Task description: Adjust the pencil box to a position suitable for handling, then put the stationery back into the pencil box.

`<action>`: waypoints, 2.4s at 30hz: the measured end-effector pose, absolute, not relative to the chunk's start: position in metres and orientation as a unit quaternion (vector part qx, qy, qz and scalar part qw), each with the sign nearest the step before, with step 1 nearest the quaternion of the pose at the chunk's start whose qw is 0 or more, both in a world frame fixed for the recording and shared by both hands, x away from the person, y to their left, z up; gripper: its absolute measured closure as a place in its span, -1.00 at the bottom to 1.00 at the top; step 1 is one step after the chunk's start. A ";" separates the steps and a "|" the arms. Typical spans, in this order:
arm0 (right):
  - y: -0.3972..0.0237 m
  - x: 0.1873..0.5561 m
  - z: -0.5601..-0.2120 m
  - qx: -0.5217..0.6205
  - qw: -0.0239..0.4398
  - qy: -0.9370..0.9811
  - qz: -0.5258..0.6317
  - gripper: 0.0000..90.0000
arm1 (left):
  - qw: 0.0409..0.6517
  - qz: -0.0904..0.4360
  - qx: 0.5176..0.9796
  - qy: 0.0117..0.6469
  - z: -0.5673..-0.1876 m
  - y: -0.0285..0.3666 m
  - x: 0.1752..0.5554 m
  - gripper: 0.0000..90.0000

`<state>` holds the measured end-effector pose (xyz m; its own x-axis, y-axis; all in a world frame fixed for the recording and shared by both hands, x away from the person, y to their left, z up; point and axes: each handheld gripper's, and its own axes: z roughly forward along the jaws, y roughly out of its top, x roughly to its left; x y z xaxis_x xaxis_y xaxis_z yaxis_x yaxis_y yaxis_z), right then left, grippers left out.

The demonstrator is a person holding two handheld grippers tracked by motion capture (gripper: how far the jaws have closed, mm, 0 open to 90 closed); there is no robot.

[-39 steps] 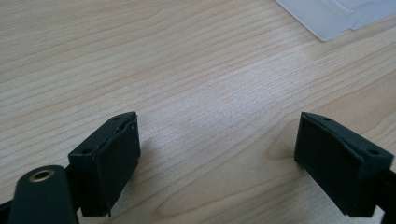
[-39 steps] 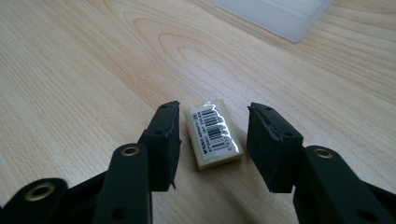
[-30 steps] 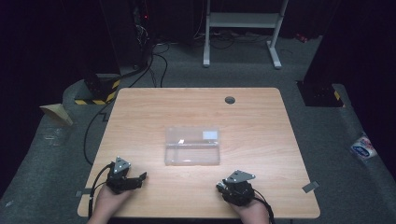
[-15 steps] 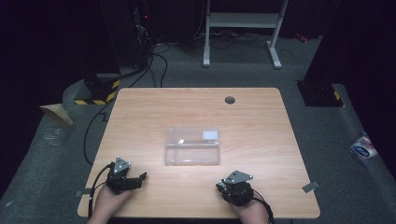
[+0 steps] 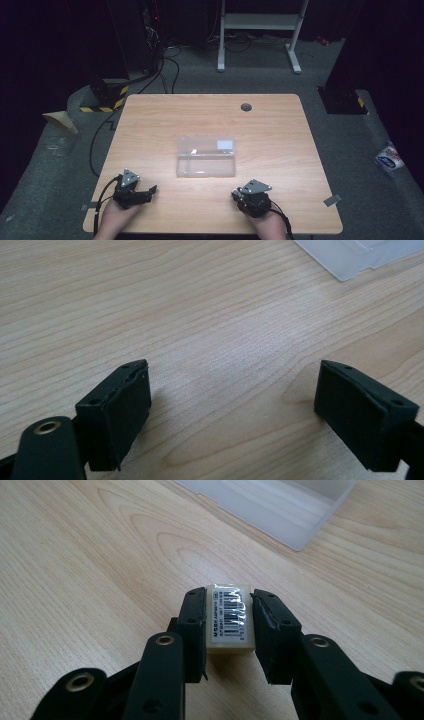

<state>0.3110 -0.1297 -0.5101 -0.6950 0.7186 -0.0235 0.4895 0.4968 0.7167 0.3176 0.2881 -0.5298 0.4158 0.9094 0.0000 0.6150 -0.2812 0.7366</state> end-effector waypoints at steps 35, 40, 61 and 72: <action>-0.071 0.339 -0.481 0.342 0.175 0.836 0.391 0.49 | 0.339 0.214 0.775 0.489 -0.530 0.288 0.319 -0.67; -0.063 0.342 -0.478 0.340 0.175 0.835 0.395 0.49 | 0.339 0.214 0.775 0.489 -0.530 0.288 0.319 -0.67; -0.021 0.367 -0.468 0.335 0.185 0.827 0.412 0.50 | 0.340 0.212 0.777 0.486 -0.530 0.288 0.320 -0.67; 0.005 0.378 -0.474 0.332 0.180 0.825 0.420 0.50 | 0.340 0.212 0.777 0.485 -0.530 0.289 0.319 -0.66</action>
